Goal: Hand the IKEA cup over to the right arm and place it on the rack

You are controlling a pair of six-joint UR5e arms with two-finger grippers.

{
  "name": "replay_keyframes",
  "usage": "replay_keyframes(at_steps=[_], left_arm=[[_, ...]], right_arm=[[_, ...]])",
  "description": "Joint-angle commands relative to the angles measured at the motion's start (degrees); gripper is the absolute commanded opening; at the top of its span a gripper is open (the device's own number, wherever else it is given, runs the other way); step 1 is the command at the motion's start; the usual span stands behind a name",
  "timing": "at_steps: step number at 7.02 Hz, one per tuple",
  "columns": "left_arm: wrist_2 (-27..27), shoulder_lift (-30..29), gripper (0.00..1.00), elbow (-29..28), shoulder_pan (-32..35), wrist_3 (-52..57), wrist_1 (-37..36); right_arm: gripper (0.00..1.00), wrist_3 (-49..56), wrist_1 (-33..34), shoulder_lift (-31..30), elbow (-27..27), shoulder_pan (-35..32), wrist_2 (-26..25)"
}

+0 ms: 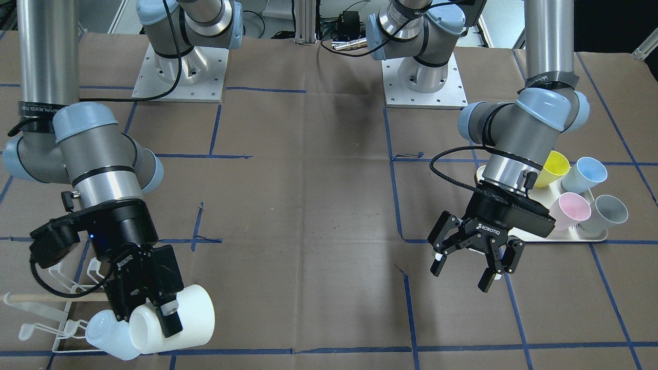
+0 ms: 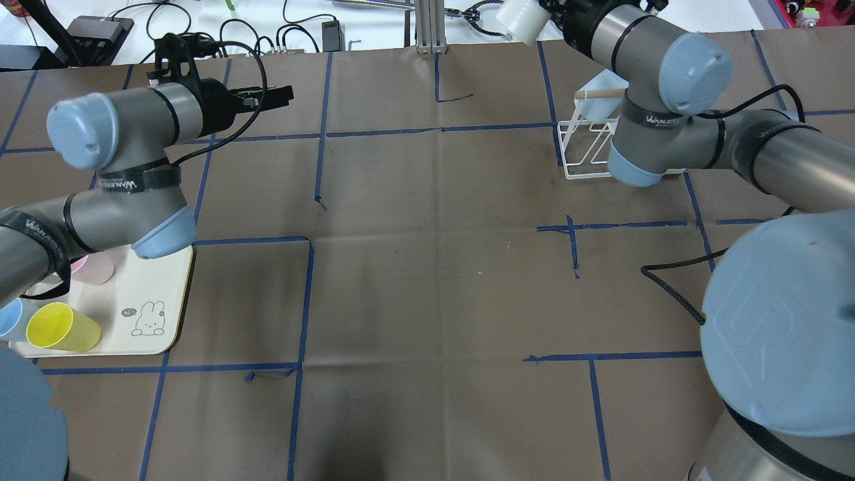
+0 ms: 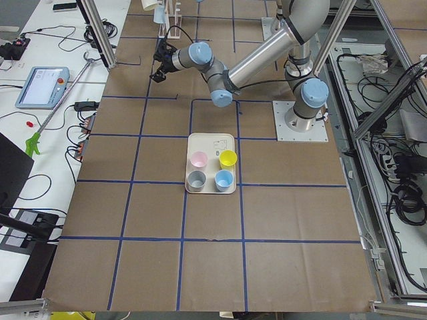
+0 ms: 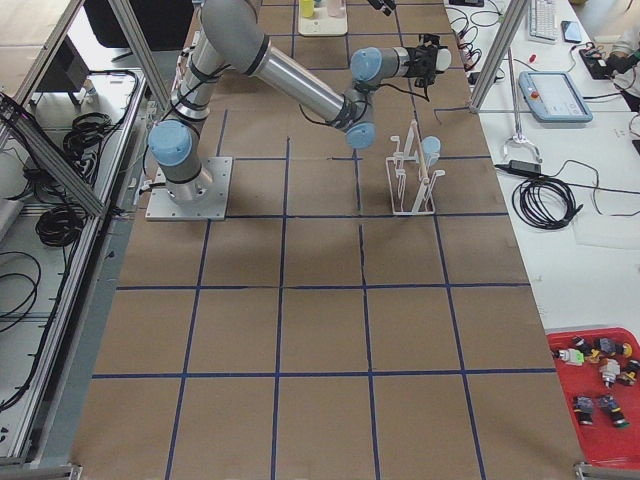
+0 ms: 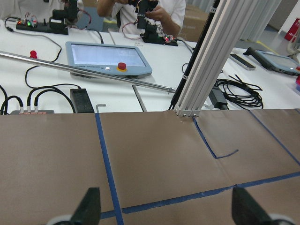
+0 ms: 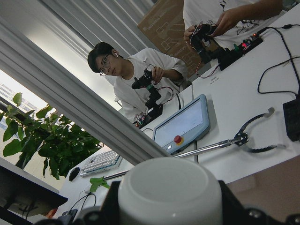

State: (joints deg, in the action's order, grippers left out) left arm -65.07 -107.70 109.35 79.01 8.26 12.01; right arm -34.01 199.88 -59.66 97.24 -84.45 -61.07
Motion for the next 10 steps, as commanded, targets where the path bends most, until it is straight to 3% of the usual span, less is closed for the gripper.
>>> replay_keyframes(at_steps=[1,2,5,7,10], left_arm=[[-13.62,3.89,0.99,-8.24,3.68,-0.87,27.5],[-16.55,5.38,0.99,-10.19,4.13,-3.23,37.72],[-23.23,15.73,0.99,-10.91,6.58,-7.47,62.54],[-23.35,19.71,1.0,-11.0,6.94,-8.86,69.88],[-22.91,17.89,1.0,-16.0,7.65,-9.23,69.91]], right_arm=[[0.17,19.07,1.03,-0.98,0.49,6.45,0.51],[0.17,25.77,1.65,-0.63,0.41,9.71,1.3],[0.18,43.27,1.65,1.73,0.14,18.33,11.31],[0.19,44.81,1.57,3.49,-0.03,20.98,10.46],[0.19,47.19,1.82,4.03,3.37,21.08,6.15]])
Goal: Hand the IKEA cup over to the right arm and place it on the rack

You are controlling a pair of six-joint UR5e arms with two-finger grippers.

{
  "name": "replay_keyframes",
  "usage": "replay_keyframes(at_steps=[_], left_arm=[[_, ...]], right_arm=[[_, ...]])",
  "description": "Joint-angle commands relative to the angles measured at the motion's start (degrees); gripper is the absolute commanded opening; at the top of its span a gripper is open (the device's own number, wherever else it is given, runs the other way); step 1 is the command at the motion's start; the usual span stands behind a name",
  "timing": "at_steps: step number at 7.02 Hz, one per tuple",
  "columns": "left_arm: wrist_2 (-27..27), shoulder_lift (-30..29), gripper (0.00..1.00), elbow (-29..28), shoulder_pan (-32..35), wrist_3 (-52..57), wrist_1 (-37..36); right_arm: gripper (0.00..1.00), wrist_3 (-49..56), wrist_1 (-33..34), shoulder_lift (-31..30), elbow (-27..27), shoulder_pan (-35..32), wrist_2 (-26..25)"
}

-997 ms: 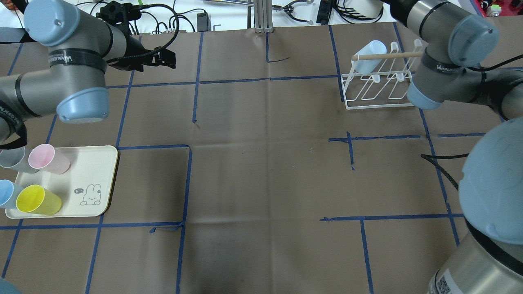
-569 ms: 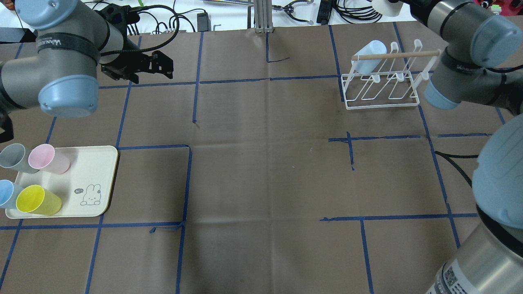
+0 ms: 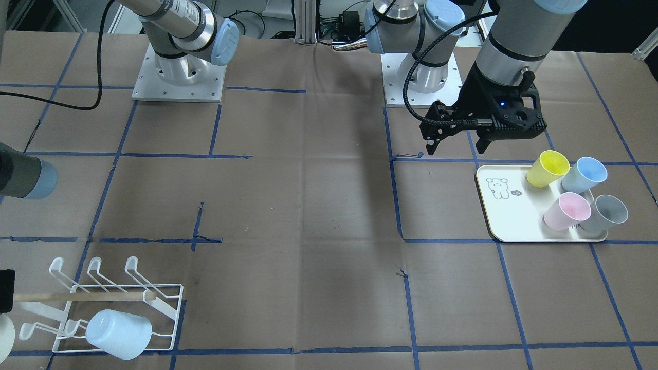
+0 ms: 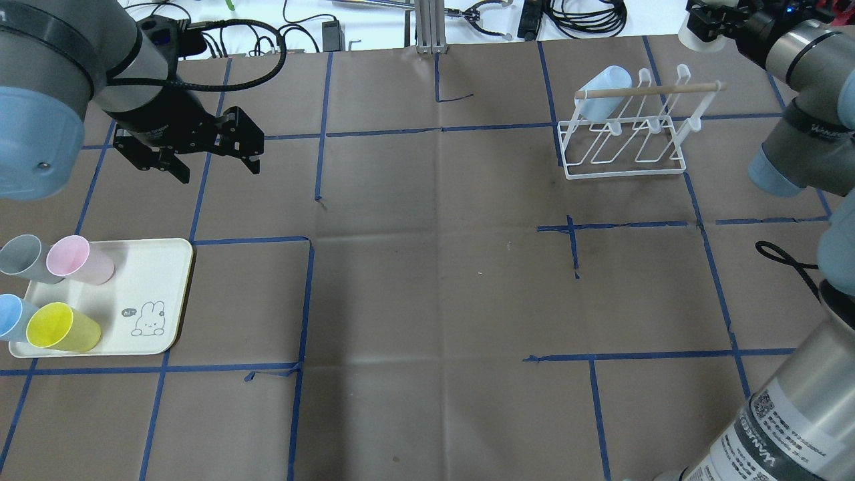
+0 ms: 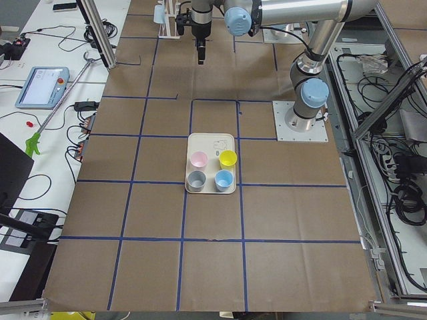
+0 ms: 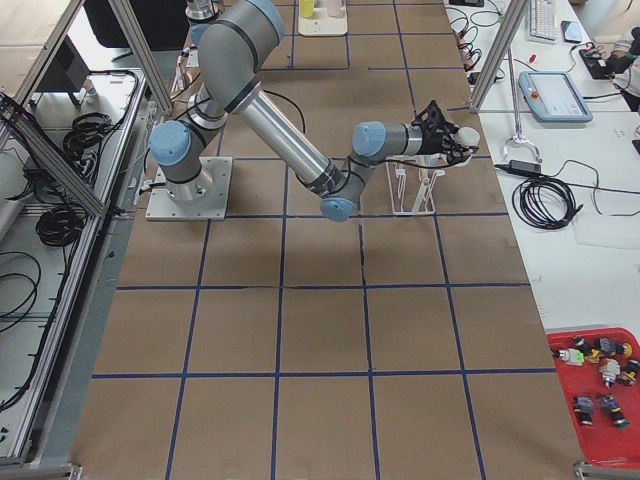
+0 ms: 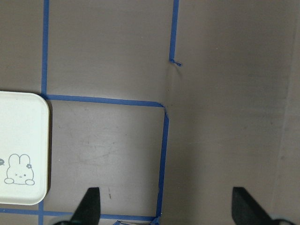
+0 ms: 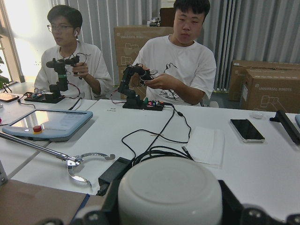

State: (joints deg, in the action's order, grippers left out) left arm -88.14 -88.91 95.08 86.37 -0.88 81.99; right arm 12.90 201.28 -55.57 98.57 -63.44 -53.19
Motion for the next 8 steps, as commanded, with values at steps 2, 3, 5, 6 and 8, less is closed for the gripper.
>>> replay_keyframes(at_steps=[2,3,5,6,8], left_arm=[[0.08,-3.62,1.0,-5.24,0.46,0.0,-0.52],[-0.18,-4.59,1.0,-6.74,0.55,0.0,-0.34],[-0.18,-4.69,1.0,-6.32,0.64,0.09,-0.52],[-0.19,-4.69,1.0,-5.96,0.72,0.09,-0.52],[-0.27,-4.69,1.0,-5.52,1.07,0.01,-0.52]], right_arm=[[0.18,0.02,0.52,-0.59,3.38,-0.28,-4.1],[0.17,-0.07,0.52,-0.59,3.38,-0.45,-4.2],[0.17,-0.51,0.61,-0.41,3.47,-1.33,-4.2],[0.17,-0.51,0.96,-0.41,3.9,-1.68,-4.2],[0.17,-0.51,1.66,-0.33,4.61,-1.68,-4.55]])
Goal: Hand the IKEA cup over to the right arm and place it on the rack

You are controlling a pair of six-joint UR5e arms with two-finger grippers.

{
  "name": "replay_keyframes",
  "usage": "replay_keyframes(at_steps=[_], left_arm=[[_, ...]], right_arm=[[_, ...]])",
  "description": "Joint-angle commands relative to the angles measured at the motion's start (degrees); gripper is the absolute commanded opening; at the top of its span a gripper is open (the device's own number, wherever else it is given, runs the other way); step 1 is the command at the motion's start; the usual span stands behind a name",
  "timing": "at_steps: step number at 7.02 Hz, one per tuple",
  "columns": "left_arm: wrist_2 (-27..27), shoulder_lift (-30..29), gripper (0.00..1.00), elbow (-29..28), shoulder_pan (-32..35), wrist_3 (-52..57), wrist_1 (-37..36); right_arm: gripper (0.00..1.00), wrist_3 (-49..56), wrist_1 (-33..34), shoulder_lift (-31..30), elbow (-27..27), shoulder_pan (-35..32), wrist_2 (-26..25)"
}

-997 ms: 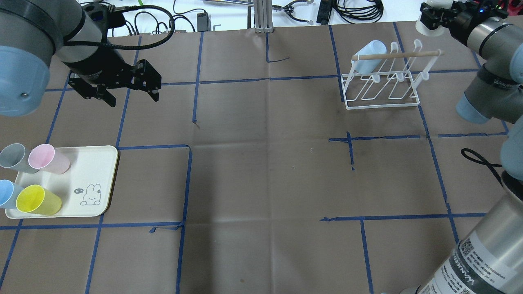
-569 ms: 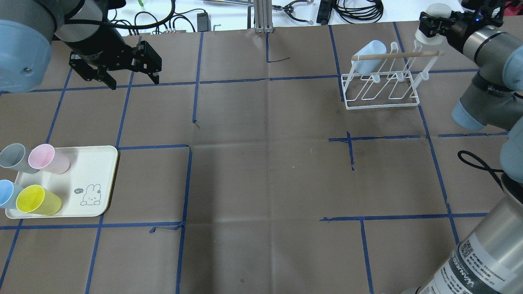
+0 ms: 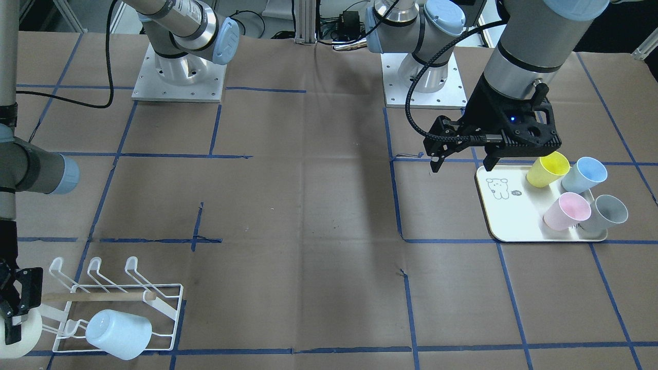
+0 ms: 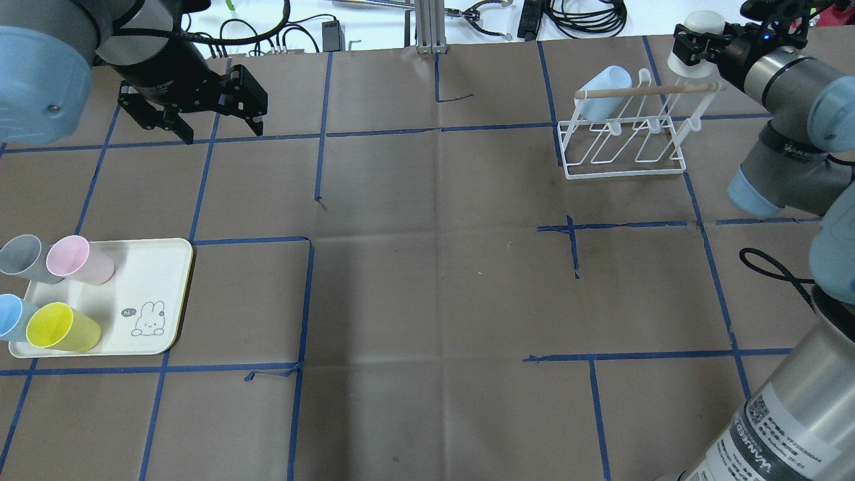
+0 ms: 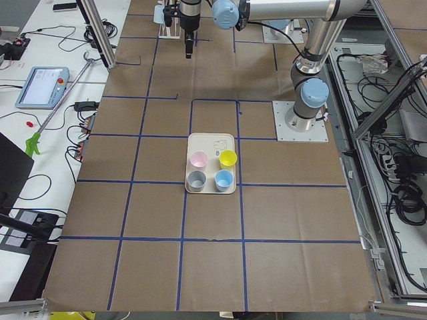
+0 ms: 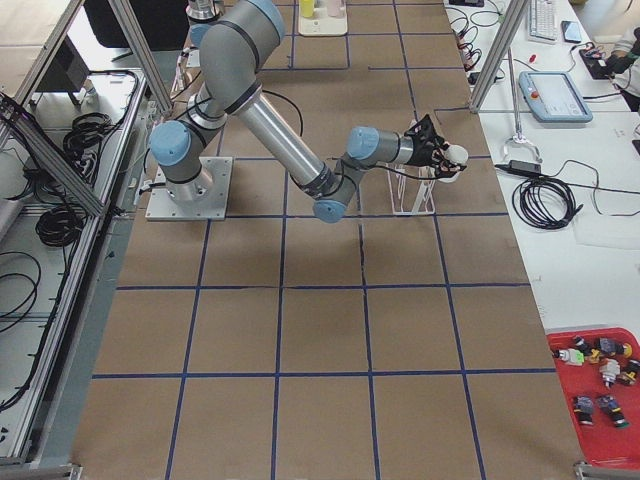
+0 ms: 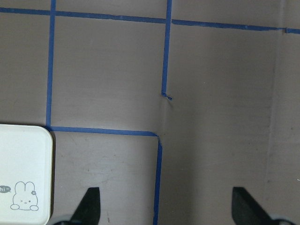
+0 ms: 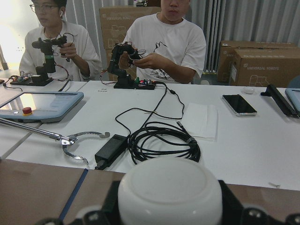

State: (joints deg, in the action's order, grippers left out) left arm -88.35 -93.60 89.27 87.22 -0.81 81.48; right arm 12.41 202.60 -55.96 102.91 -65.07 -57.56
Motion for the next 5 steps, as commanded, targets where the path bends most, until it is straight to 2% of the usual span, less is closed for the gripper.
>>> replay_keyframes(at_steps=[1,5], left_arm=[[-0.59,-0.01,1.0,0.38,0.84,-0.07,-0.01],[-1.82,-0.18,1.0,0.99,1.37,0.11,-0.45]], right_arm=[[0.17,-0.1,0.34,0.15,0.27,-0.06,-0.19],[0.17,-0.19,0.42,1.37,0.62,-0.06,-0.1]])
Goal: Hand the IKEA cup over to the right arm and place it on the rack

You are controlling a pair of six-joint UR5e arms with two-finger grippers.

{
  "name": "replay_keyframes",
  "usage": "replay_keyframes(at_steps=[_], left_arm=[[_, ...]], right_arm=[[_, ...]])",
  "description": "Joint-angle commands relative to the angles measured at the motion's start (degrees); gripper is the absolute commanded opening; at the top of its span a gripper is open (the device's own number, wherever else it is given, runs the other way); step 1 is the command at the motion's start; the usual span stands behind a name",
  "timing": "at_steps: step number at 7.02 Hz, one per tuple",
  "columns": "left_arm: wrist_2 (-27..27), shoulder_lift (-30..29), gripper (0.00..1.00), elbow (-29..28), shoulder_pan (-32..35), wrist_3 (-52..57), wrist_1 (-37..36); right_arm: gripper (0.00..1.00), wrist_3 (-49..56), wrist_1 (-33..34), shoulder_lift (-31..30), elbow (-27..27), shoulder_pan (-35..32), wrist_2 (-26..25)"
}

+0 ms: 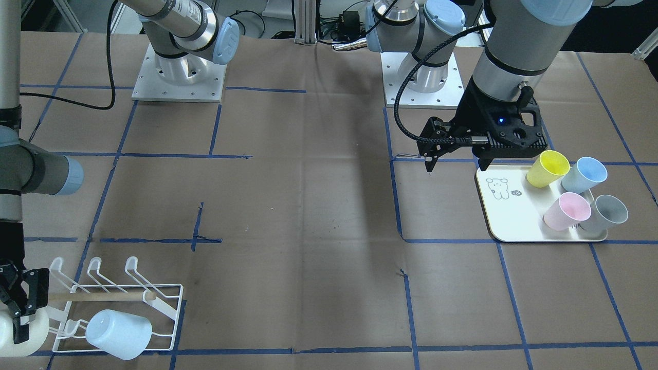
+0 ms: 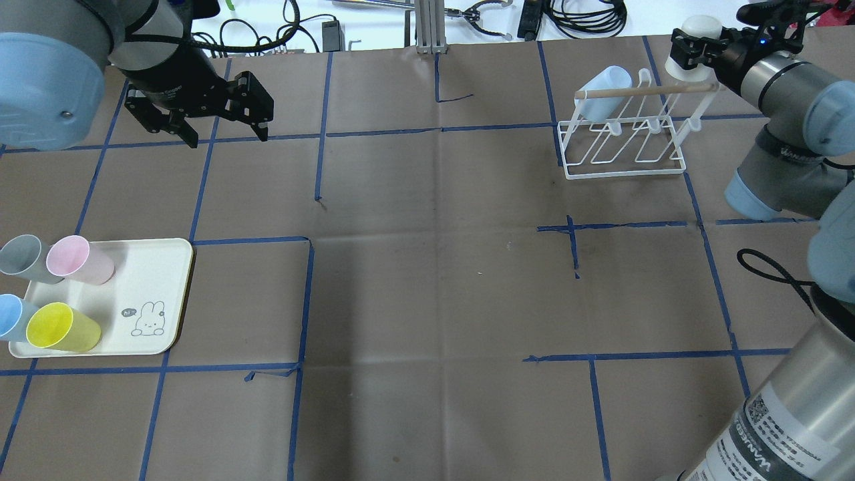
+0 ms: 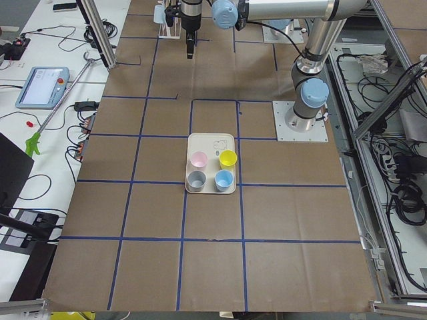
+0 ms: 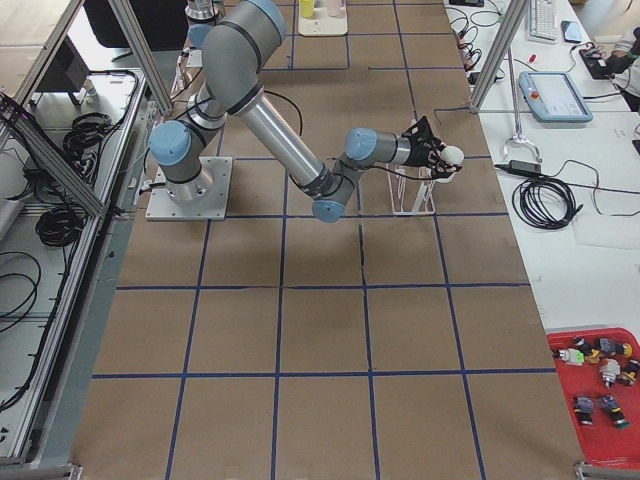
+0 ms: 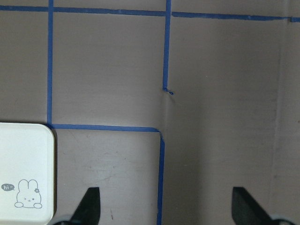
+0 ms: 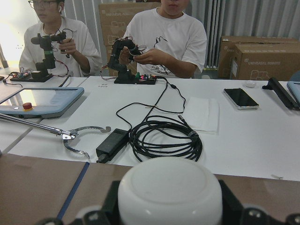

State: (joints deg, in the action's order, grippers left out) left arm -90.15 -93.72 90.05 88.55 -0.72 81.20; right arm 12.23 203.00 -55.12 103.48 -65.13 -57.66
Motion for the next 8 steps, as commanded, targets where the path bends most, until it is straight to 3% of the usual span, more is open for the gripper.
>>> replay_keyframes(at_steps=[1,2,3,4,8], left_arm=[[-0.03,-0.06,1.0,0.13,0.04,-0.15,-0.16],[-0.03,-0.06,1.0,0.04,0.04,-0.16,-0.25],[-0.03,-0.06,1.0,0.04,0.04,-0.16,-0.16],[-0.03,-0.06,1.0,0.04,0.04,-0.16,-0.16],[-0.03,-0.06,1.0,0.04,0.04,-0.07,-0.16]], right_arm=[[0.19,-0.01,0.11,0.72,-0.04,0.0,0.0],[0.33,0.08,0.03,0.72,0.05,0.0,0.0],[0.59,0.16,-0.23,0.63,-0.04,0.0,0.0],[0.99,-0.27,-0.32,0.63,-0.12,0.0,-0.09],[1.0,-0.45,-0.85,-0.68,-0.65,0.0,0.09]])
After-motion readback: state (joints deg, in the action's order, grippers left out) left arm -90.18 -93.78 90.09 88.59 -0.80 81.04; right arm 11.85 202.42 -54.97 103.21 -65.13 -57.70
